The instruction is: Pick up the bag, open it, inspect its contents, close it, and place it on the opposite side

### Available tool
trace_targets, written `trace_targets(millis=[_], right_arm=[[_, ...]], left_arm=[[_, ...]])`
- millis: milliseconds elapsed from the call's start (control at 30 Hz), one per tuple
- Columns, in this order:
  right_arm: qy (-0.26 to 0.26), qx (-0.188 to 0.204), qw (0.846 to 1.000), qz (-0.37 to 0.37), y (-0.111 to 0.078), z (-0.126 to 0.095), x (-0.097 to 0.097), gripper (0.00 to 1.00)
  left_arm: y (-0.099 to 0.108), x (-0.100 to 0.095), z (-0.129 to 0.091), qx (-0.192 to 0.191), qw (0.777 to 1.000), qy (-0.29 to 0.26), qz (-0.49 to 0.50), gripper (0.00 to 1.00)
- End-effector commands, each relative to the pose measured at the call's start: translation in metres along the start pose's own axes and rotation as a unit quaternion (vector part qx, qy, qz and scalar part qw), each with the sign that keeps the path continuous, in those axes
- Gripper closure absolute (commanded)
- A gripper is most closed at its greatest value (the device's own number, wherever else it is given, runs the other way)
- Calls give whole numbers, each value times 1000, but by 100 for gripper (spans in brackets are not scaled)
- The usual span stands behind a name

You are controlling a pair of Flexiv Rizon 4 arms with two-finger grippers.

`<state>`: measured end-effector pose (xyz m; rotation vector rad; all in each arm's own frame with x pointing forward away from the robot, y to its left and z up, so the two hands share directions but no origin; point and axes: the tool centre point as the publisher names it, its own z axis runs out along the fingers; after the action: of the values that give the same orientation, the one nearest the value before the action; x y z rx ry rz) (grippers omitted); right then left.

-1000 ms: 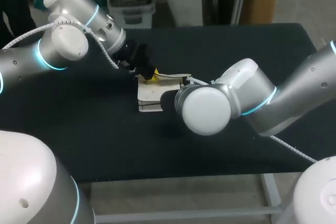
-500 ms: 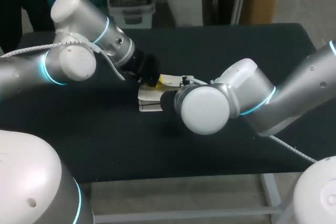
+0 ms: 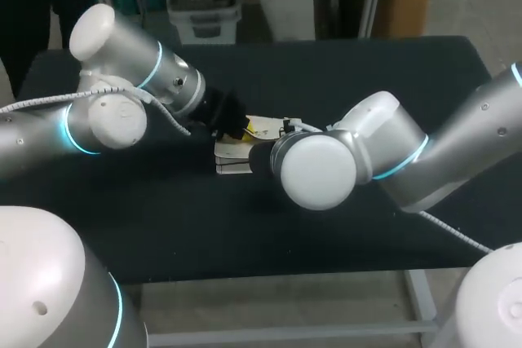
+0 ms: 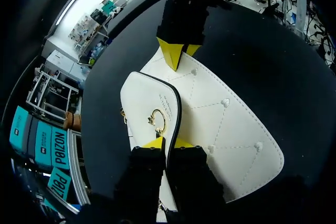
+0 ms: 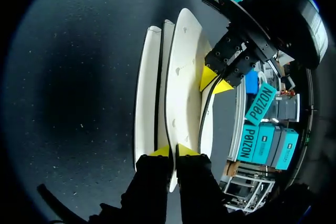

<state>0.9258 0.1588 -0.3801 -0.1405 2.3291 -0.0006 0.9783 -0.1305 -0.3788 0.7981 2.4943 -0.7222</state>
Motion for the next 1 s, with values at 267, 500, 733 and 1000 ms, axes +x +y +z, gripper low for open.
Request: trace_targets(millis=[267, 500, 733, 1000], right_arm=[[-2, 2, 1000, 0, 4, 5, -2, 100], [-2, 2, 1000, 0, 4, 5, -2, 100], [-2, 2, 1000, 0, 4, 5, -2, 100], [-2, 2, 1000, 0, 4, 5, -2, 100]], left_arm=[[-32, 42, -2, -14, 988, -149, 46, 100], [-35, 39, -8, 1, 983, -181, 37, 16], [-36, 28, -24, 16, 975, -219, 31, 39], [-31, 15, -31, 11, 968, -252, 6, 57]])
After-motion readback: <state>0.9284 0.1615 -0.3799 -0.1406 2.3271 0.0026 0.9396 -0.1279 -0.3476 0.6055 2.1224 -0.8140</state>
